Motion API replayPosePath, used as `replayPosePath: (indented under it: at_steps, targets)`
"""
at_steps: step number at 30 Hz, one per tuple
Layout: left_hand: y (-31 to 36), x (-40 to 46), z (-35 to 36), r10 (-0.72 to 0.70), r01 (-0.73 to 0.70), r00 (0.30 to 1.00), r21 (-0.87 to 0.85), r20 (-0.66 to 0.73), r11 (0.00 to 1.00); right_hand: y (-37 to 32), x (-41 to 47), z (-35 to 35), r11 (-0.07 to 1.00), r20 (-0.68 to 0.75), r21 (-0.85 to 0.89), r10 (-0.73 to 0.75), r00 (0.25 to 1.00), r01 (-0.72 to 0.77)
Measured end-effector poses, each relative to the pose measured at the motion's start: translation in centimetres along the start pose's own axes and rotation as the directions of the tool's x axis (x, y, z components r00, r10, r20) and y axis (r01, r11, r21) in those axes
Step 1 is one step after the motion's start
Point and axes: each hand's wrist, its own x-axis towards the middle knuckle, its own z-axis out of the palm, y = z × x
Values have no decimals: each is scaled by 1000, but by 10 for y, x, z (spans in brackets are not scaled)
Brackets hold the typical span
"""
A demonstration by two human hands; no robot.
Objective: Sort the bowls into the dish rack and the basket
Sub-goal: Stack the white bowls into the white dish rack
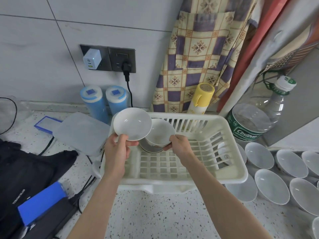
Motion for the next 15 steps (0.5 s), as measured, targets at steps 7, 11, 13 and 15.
replayPosePath:
  at_steps: [7,11,13,15]
  targets:
    - [-4,3,-2,-3,2,999,25,34,1000,2,6,7,997,12,-73,10,1000,-10]
    - [-4,3,-2,-29,27,998,34,57,999,1,7,10,994,19,-97,43,999,-41]
    - [-4,2,-2,-51,47,996,53,73,997,0,8,11,993,26,-106,56,998,-53]
    - [-5,2,-2,-63,56,994,84,88,995,-1,8,11,991,32,-122,63,997,-59]
